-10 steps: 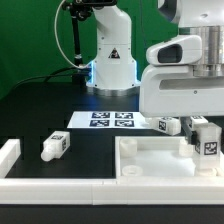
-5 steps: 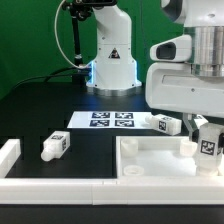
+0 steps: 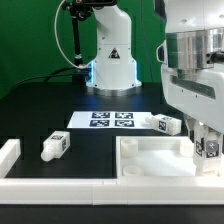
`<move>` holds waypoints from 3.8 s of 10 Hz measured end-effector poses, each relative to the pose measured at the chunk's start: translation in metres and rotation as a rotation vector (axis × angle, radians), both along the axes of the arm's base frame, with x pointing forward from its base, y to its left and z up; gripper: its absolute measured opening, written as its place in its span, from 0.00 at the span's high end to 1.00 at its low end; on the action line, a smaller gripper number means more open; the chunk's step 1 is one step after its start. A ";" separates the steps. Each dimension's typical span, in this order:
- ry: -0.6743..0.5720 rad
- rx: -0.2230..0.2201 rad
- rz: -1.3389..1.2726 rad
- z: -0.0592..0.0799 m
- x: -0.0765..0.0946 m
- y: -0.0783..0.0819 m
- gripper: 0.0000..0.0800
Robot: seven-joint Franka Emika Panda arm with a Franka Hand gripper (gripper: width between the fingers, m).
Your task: Assemble one leg
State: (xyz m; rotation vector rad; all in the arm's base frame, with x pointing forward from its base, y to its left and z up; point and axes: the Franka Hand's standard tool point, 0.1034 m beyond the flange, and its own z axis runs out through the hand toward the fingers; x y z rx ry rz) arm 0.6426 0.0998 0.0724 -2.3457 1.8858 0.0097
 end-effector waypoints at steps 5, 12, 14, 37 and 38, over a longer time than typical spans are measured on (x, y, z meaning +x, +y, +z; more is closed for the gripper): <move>-0.062 -0.097 0.623 0.008 -0.004 0.022 0.20; -0.124 -0.185 1.090 0.007 -0.003 0.016 0.34; -0.118 -0.175 0.993 0.007 -0.003 0.017 0.51; -0.108 -0.183 1.068 0.003 0.000 0.016 0.34; -0.104 -0.178 1.001 0.003 0.000 0.016 0.56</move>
Offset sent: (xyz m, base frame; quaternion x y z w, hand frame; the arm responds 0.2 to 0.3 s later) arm -0.0049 0.0336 0.0079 -0.0340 -0.0175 -0.4678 0.8830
